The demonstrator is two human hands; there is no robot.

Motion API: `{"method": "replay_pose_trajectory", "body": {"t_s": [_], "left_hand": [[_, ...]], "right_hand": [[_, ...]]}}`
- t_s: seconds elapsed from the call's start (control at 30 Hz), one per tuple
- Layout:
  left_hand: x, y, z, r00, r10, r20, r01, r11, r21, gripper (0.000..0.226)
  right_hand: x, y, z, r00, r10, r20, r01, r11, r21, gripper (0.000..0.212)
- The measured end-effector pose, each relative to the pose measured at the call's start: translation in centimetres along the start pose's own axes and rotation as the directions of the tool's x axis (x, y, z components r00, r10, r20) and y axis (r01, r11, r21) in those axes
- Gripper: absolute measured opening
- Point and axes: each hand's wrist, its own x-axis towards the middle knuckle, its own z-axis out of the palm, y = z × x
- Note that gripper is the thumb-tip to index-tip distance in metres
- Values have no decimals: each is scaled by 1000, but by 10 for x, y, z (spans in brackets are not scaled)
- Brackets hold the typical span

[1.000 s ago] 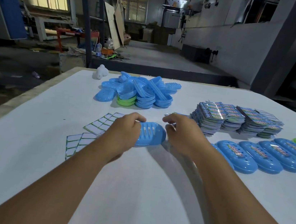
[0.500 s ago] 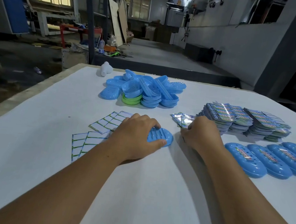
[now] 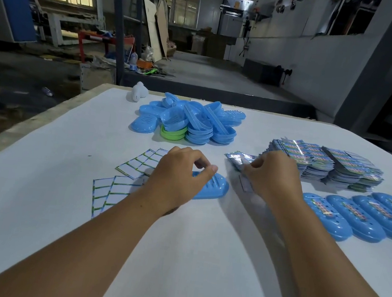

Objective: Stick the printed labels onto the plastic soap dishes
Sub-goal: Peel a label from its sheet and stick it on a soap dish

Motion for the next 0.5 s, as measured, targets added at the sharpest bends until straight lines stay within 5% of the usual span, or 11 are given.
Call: {"method": "replay_pose_trajectory", "body": {"t_s": [0.13, 0.23, 0.37, 0.5], "left_hand": [[4, 3, 0, 979, -195, -59, 175, 955, -238, 39], [10, 4, -2, 939, -343, -39, 300, 867, -398, 48], [16, 0, -5, 896, -442, -45, 364, 789, -494, 26], [17, -2, -6, 884, -465, -53, 367, 758, -539, 17]], "right_hand": [[-9, -20, -1, 938, -287, -194, 299, 954, 36, 16], [-20, -31, 6, 871, -452, -195, 476, 874, 100, 15], [-26, -35, 14, 838, -535, -112, 546, 823, 154, 12], [-32, -38, 19, 806, -590, -45, 580, 774, 254, 32]]}}
